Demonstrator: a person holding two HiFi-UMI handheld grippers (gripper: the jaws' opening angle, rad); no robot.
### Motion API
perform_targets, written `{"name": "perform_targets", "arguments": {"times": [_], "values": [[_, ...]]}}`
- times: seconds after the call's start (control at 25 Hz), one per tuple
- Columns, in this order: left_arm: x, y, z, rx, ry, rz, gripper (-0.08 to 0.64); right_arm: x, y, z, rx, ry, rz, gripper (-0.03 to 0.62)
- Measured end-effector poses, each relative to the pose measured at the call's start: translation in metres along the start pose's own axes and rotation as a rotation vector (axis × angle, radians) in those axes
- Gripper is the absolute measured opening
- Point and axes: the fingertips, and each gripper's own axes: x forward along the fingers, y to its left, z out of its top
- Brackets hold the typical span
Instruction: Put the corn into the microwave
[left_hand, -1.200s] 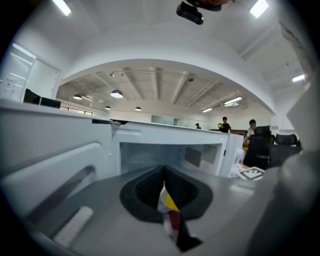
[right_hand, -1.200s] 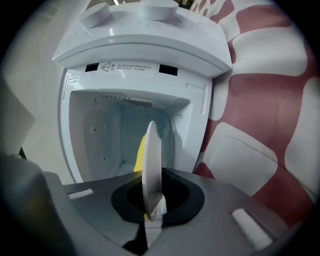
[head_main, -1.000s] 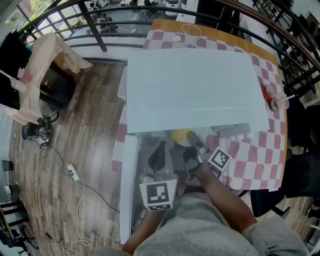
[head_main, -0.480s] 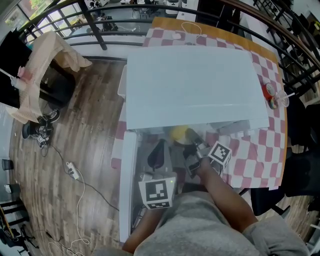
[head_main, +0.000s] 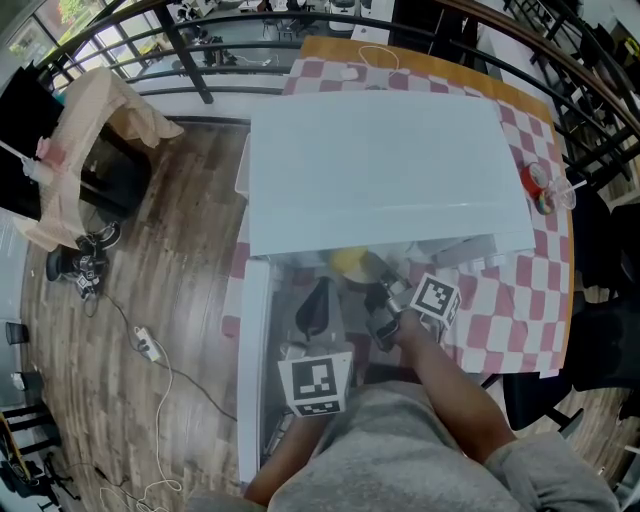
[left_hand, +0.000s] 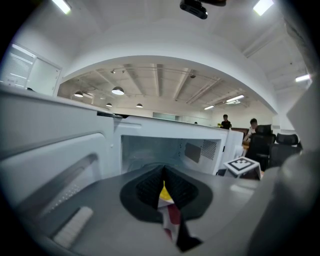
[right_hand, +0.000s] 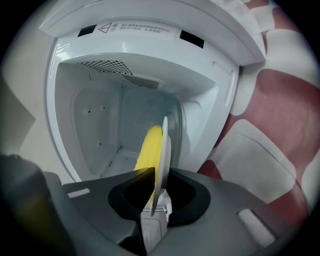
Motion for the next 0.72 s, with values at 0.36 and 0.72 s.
{"name": "perform_targets", "arguments": {"times": [0.36, 0.72], "values": [[-0.001, -0.003, 0.001, 0.023, 0.000, -0.008, 0.010, -0.004, 0.001, -0.013, -0.260, 0.160, 0.041, 0.163], [0.000, -0.008, -0.003, 0.037, 0.005, -0.029, 0.009, -0.019, -0.010, -0.028, -0.673, 0.275, -0.024, 0.309]]}}
